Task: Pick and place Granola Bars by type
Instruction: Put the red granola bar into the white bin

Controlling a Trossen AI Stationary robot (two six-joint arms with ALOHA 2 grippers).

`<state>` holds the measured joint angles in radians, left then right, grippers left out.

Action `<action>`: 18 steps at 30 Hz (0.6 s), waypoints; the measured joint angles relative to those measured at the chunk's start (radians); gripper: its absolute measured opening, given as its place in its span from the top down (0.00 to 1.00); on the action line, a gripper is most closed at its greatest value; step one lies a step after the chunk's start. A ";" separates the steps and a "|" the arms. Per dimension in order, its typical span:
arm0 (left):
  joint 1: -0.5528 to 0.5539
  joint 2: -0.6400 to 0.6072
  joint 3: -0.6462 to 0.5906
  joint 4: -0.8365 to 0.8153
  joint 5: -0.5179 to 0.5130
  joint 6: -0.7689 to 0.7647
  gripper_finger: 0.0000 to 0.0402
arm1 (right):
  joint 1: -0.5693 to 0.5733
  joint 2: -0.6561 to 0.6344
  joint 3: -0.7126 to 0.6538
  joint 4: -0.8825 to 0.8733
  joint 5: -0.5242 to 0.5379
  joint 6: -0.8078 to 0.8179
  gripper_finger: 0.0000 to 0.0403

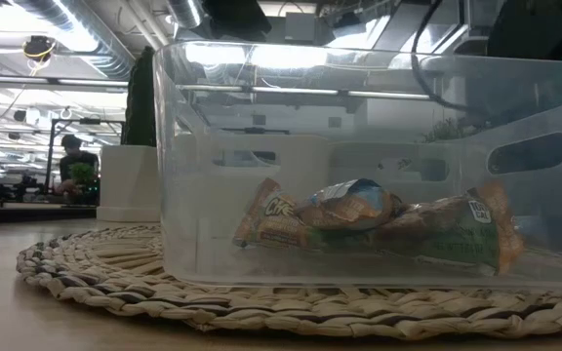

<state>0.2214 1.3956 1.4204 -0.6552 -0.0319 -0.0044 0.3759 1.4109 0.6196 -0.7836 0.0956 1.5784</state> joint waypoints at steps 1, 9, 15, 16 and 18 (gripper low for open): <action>-0.003 0.000 0.000 0.000 0.000 -0.002 0.57 | 0.000 0.000 -0.003 0.007 0.000 0.000 0.32; -0.012 0.000 0.000 0.000 0.000 -0.011 0.57 | 0.000 0.000 -0.003 0.001 -0.001 -0.015 0.76; -0.012 0.000 0.000 0.000 0.000 -0.018 0.57 | 0.001 -0.016 0.063 -0.035 0.015 -0.098 0.93; -0.012 0.000 0.000 0.000 0.000 -0.019 0.57 | 0.001 -0.028 0.083 -0.064 0.030 -0.104 0.92; -0.012 0.000 0.000 0.000 -0.001 -0.026 0.57 | 0.002 -0.056 0.137 -0.138 0.079 -0.117 0.88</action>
<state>0.2092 1.3957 1.4204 -0.6548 -0.0326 -0.0301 0.3775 1.3544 0.7567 -0.9220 0.1745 1.4615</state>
